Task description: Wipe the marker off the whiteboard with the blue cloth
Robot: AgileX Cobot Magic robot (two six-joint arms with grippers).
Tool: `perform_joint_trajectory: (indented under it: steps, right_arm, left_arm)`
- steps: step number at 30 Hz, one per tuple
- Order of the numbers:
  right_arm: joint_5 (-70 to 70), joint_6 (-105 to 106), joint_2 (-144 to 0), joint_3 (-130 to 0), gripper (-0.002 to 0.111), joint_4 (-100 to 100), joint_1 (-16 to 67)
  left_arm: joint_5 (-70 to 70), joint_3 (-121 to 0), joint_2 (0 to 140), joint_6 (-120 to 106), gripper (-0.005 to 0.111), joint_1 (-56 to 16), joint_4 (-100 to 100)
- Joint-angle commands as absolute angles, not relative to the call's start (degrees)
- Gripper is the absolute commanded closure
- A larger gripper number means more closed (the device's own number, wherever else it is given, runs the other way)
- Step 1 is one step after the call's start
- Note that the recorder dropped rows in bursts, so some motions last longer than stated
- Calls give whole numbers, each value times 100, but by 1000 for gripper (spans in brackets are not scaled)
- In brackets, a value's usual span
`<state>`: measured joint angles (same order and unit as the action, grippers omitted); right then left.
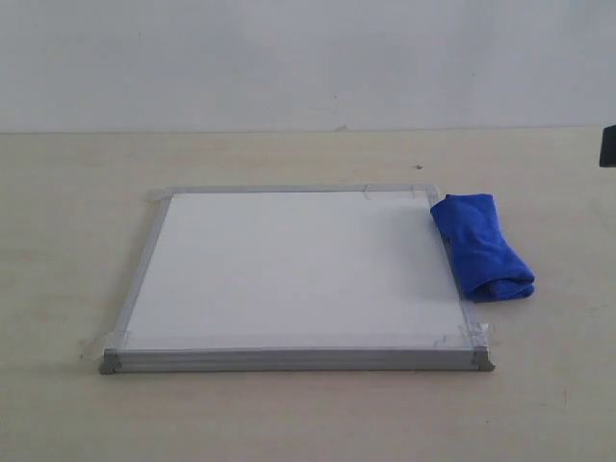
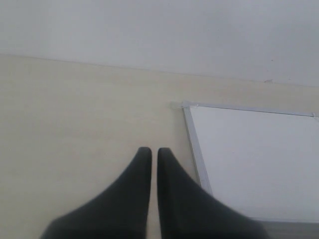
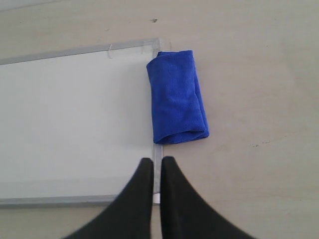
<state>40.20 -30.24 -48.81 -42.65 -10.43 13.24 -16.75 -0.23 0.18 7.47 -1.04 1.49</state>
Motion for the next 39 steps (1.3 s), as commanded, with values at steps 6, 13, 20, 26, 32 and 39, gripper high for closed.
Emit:
perform_joint_trajectory:
  steps: [6,13,20,26,32,39]
  right_arm:
    - [4029,-3027,-4858,-4198,108,-1041,1329]
    - [2252,-3052,-3765,-3006,108,-907,1313]
    - [863,-3265,-2286,-1679,108,-778,1313]
    - [770,-3350,-1361,-899,108,-431,940]
    - [842,-3350,-616,-342,108,-244,208]
    - [842,-3161,-31,0,108,-244,-155]
  left_arm:
    - [-1692,0,0,719,102,-123,105]
    - [-1692,0,0,719,102,-123,105]
    - [-1692,0,0,719,102,-123,105]
    - [-1692,0,0,719,102,-123,105]
    - [-1692,0,0,719,102,-123,105]
    - [-1692,0,0,719,102,-123,105]
